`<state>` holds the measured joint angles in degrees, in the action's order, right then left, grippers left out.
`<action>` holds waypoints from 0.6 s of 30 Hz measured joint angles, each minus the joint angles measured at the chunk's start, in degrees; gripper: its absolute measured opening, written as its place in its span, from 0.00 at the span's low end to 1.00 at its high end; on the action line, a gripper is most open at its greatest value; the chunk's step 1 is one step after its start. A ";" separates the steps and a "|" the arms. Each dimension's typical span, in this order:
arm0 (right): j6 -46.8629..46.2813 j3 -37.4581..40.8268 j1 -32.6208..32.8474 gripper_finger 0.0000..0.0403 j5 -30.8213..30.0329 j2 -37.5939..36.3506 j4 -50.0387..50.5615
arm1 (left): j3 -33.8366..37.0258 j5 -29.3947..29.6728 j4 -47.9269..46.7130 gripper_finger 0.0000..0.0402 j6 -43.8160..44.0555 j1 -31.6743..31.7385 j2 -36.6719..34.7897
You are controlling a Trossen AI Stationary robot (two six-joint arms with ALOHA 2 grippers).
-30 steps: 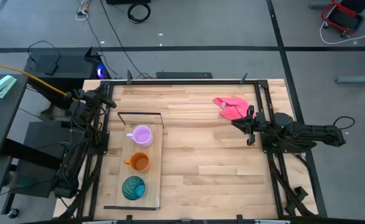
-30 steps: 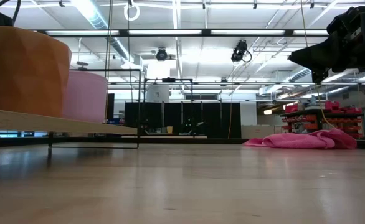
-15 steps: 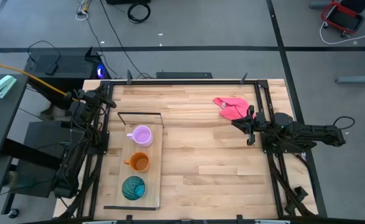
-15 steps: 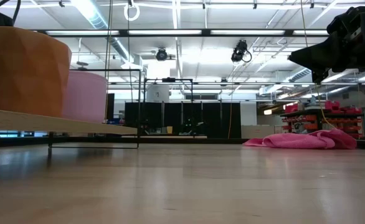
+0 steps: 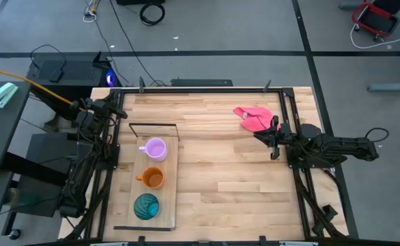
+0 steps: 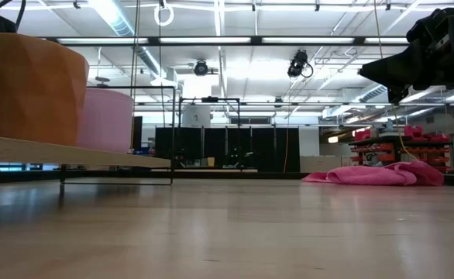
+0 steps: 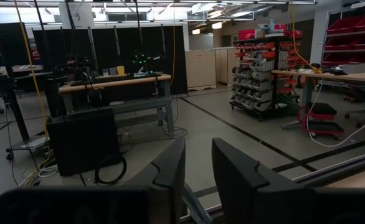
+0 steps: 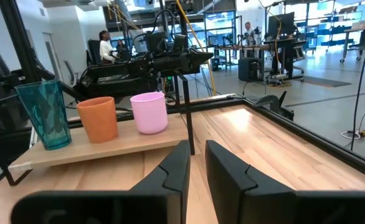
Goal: Stack small to large cups/mugs on shelf
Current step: Return to home position
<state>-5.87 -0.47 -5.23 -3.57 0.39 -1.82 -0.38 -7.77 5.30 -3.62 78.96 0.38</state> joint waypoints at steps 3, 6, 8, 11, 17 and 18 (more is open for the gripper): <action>0.00 0.00 0.00 0.15 0.00 -0.01 0.01 | 0.00 0.00 0.00 0.22 0.00 -0.02 -0.01; 0.00 0.00 0.00 0.15 0.00 -0.01 0.01 | -0.01 0.00 0.00 0.21 0.00 -0.02 -0.01; 0.00 0.00 0.00 0.15 0.00 -0.01 0.01 | -0.01 0.00 0.00 0.21 0.00 -0.02 0.00; 0.00 0.00 0.00 0.15 0.00 -0.01 0.01 | 0.00 0.00 0.00 0.20 0.00 -0.02 -0.02; 0.00 0.00 0.00 0.15 0.00 -0.01 0.00 | -0.01 0.00 0.00 0.21 0.00 -0.02 -0.02; 0.00 0.00 0.00 0.15 0.00 -0.01 0.01 | 0.00 0.00 0.01 0.22 0.00 -0.02 0.00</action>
<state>-5.87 -0.47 -5.23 -3.57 0.38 -1.80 -0.38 -7.77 5.31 -3.62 78.94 0.38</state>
